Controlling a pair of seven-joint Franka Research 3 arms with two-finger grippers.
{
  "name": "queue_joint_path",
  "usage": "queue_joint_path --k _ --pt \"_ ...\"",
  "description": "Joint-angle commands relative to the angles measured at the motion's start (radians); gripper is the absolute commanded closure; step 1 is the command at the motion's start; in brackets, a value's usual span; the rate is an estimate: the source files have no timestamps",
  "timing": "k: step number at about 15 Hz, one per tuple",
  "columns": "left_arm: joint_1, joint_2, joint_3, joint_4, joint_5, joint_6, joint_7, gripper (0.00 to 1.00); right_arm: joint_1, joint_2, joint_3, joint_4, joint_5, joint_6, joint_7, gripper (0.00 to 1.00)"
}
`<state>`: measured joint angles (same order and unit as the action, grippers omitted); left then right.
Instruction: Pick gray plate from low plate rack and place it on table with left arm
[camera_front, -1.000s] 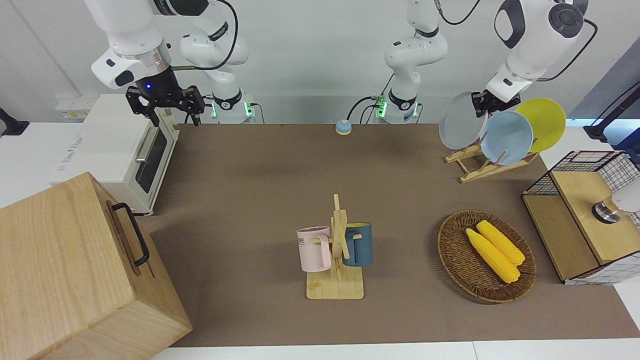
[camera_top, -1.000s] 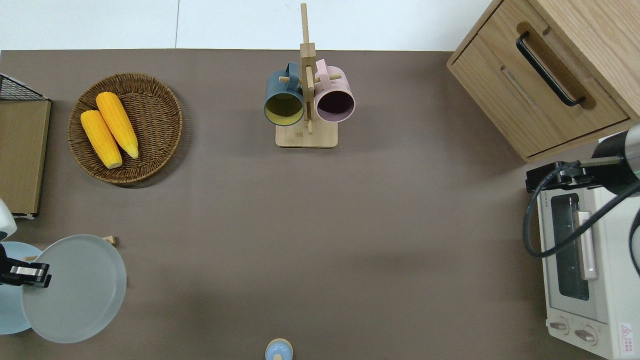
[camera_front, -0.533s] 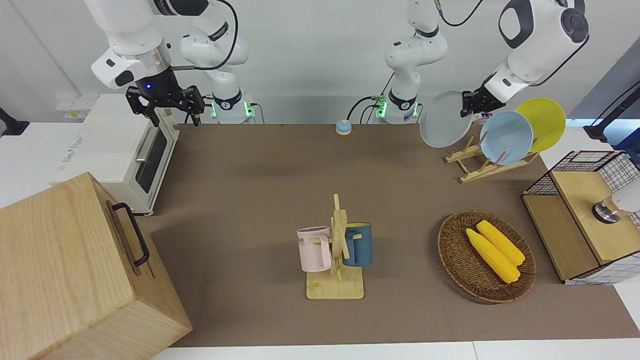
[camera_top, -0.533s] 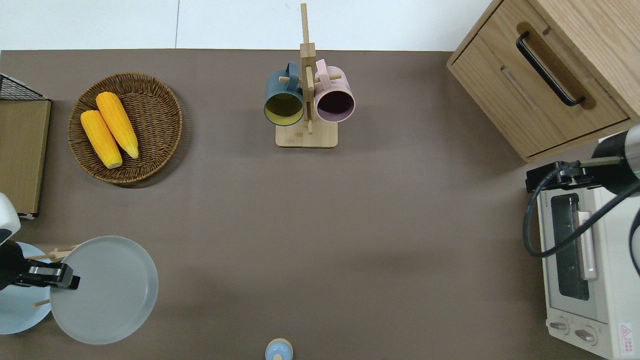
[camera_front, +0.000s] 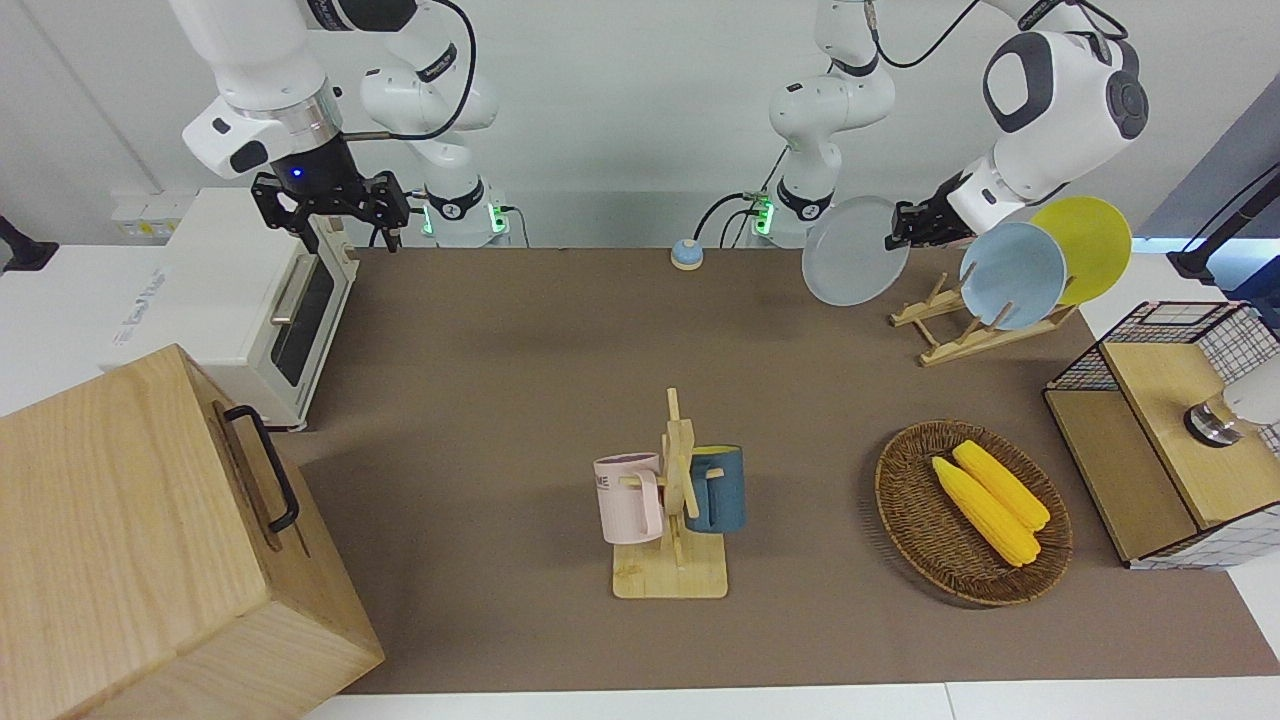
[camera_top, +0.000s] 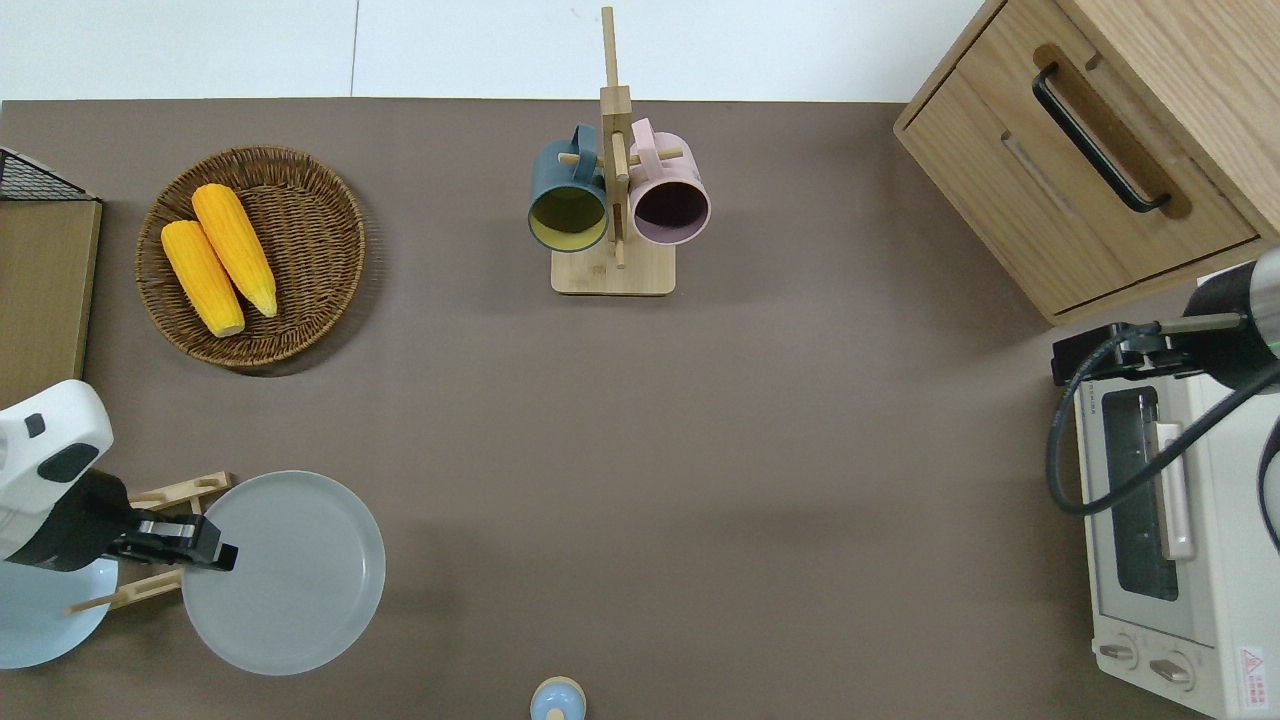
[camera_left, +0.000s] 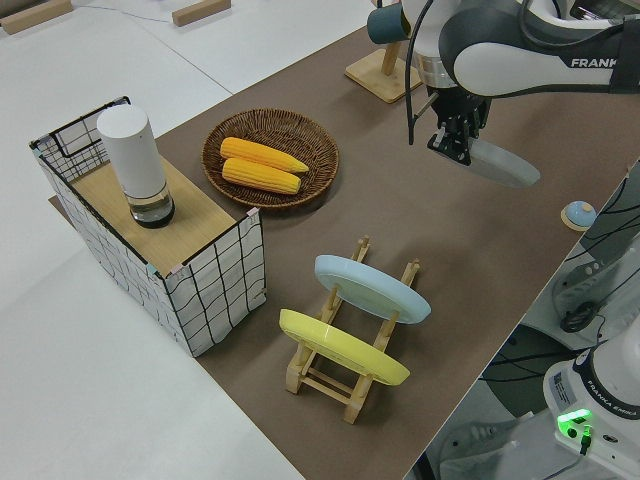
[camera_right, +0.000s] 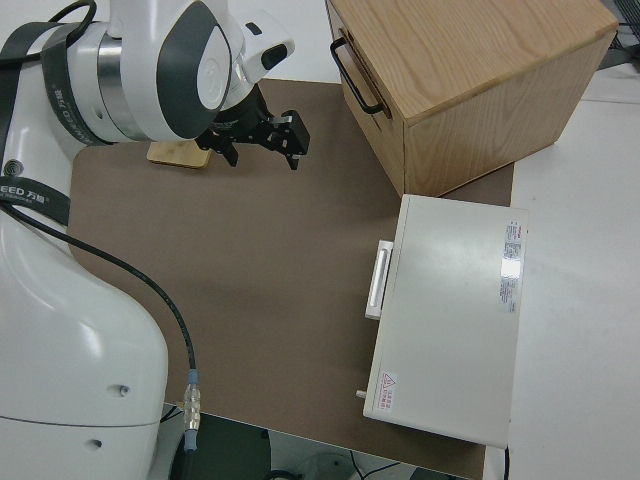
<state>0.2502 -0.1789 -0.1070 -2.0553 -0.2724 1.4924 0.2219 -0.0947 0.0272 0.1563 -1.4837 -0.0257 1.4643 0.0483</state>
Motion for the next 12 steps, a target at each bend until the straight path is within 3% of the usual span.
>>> queue_joint_path --k 1,5,12 --pt "-0.011 0.012 0.006 -0.078 -0.053 0.086 0.013 1.00 0.007 0.000 -0.006 0.006 0.003 -0.001 0.004 0.017" --pt "-0.012 0.050 -0.003 -0.115 -0.091 0.167 0.025 1.00 0.007 0.000 -0.006 0.006 0.003 -0.002 0.004 0.017" --pt "0.007 0.141 0.003 -0.147 -0.116 0.250 0.198 1.00 0.007 0.000 -0.006 0.006 0.003 -0.001 0.004 0.017"
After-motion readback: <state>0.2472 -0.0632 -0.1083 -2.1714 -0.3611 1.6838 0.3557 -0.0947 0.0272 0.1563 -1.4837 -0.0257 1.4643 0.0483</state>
